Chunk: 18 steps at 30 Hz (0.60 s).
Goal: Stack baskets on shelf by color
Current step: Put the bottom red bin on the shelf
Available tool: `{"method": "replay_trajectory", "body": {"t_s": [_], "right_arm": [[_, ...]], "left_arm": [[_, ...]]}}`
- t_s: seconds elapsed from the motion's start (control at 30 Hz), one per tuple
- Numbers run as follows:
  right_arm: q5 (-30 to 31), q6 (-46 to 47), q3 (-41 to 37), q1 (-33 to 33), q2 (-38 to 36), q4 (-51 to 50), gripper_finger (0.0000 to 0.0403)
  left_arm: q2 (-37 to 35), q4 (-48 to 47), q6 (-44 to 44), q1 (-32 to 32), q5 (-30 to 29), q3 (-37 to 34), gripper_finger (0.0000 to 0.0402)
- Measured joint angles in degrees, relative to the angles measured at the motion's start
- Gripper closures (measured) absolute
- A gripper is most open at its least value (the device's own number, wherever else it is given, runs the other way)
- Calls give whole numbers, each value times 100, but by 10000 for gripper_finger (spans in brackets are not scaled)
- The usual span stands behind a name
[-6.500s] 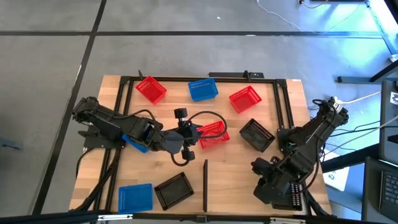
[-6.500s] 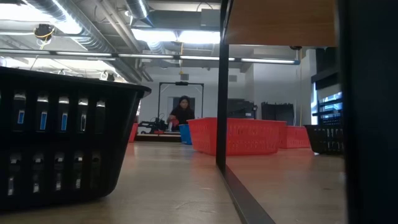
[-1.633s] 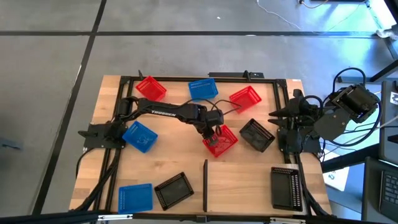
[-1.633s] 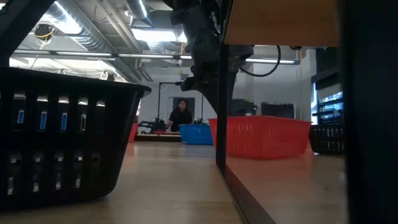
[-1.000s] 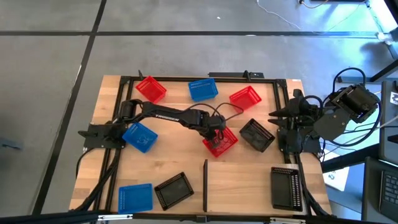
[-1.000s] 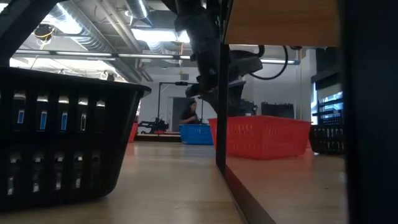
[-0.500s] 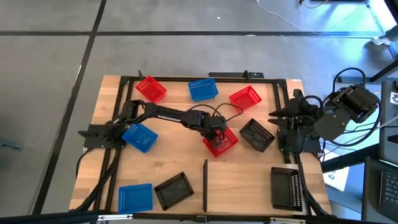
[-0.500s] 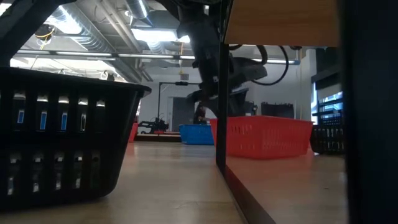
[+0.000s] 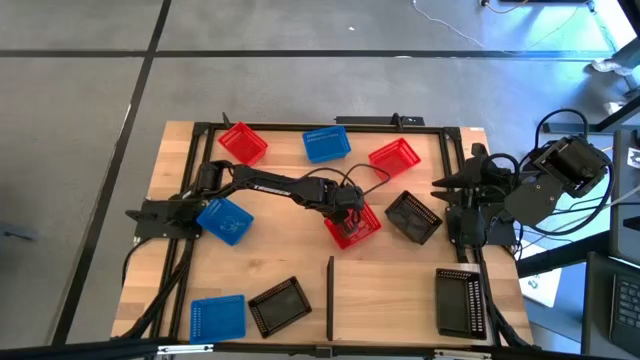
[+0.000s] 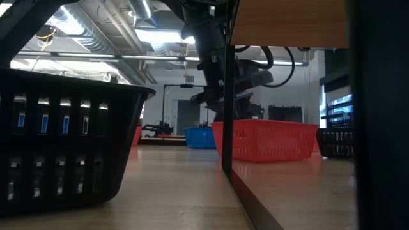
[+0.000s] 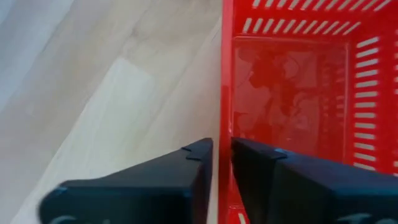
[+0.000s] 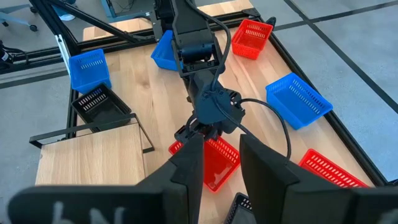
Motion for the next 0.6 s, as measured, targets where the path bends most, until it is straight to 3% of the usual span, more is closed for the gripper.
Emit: {"method": "replay_trajectory", "body": {"t_s": [0.13,0.43,0.6], "right_arm": [[0,1,0,-1,0,0,302],[0,-4,0,-1,0,0,302],[0,-8,0,-1,0,0,302]], "left_arm": [[0,0,9,28,212,0,394],[-68,-8,-120,63,270,32,399],[-68,-316,-6,62,221,475,400]]}}
